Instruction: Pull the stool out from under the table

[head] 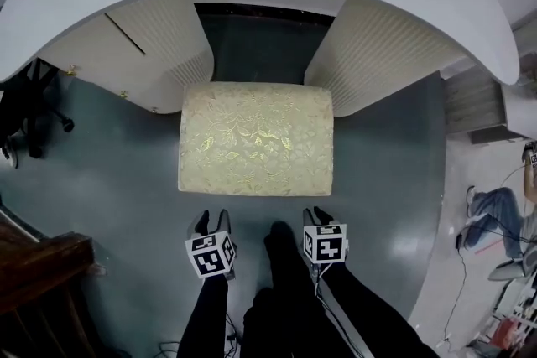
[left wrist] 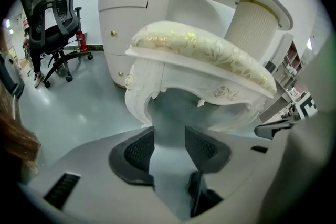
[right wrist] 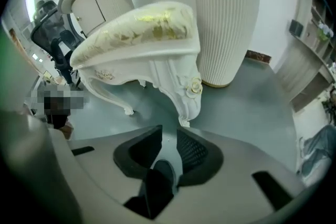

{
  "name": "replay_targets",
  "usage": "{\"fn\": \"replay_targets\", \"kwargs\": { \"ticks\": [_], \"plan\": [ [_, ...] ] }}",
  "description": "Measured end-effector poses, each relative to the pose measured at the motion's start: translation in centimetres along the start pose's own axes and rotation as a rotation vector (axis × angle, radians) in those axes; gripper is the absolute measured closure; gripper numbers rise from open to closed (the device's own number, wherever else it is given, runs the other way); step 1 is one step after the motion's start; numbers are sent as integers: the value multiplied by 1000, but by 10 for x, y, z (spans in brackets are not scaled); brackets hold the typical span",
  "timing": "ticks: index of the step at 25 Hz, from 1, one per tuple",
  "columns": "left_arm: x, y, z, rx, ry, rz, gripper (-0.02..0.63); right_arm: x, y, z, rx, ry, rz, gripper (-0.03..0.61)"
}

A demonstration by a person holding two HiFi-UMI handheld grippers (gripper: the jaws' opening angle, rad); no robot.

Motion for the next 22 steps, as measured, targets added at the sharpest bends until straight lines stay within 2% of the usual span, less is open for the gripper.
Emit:
{"fn": "replay_targets", "kwargs": {
  "ticks": [2,4,7,10,16,22],
  "plan": [
    [-8,-10,11,4,12,3,423,1,-8,15,0,2,8,525],
    [-17,-20,23,10,18,1,466,3,-18,30,-6,1,18,566],
    [-31,-37,42,16,27,-7,547,5,-31,54,-4,-15,28,572],
    [-43,-56,61,19,45,-17,596,7,-46,78,2,-27,32,572],
    [-70,-96,101,13,75,-26,606,8,-77,132,-22,-47,39,574],
    [-104,-133,151,-27,98,-17,606,6,-101,202,-89,-64,104,574]
  ]
}}
Point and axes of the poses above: the fingertips, and each gripper's own axes: z backward along the fingers, x to its left, y out of its underside, the point moved 9 cm from there along z, backward along the fingers, and after that the axes turned 10 degrees about y, right-handed, at the moved point
